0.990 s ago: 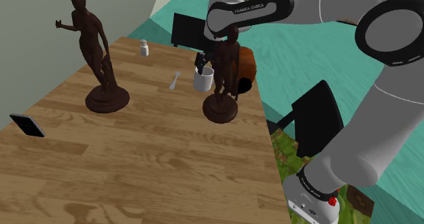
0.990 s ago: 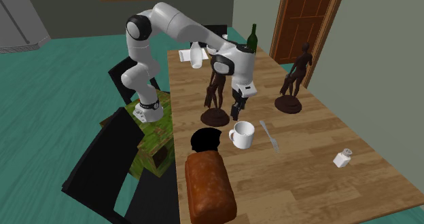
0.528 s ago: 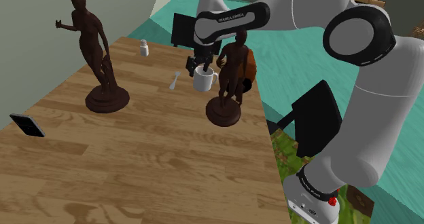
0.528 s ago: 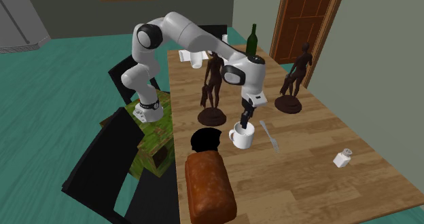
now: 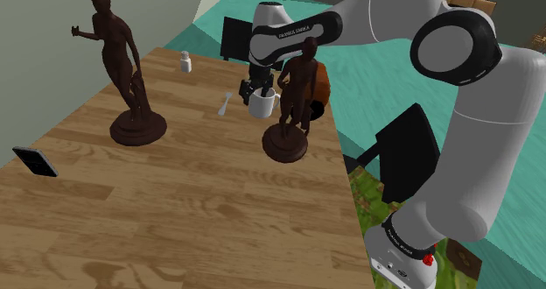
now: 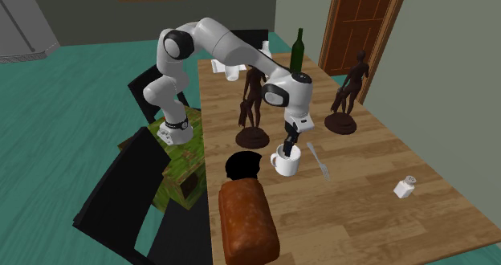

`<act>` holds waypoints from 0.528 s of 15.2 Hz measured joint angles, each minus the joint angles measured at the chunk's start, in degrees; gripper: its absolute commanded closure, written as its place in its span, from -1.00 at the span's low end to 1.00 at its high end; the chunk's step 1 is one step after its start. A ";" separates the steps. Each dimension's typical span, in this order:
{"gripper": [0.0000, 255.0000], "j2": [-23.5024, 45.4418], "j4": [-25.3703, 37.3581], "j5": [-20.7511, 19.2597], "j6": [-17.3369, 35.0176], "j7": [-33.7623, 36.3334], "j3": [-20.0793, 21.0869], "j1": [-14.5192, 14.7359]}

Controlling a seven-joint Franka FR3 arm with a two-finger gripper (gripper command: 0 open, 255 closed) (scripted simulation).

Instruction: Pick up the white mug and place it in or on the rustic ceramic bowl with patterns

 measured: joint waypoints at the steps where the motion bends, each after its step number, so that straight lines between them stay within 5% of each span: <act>1: -1.00 0.01 -0.01 0.00 0.02 0.00 0.00 0.00; 3: -1.00 0.00 -0.04 0.00 0.04 -0.01 0.00 0.00; 4: 1.00 0.00 -0.03 0.00 0.05 -0.01 -0.01 0.00; 8: 1.00 0.03 0.00 0.00 0.04 -0.01 0.00 0.01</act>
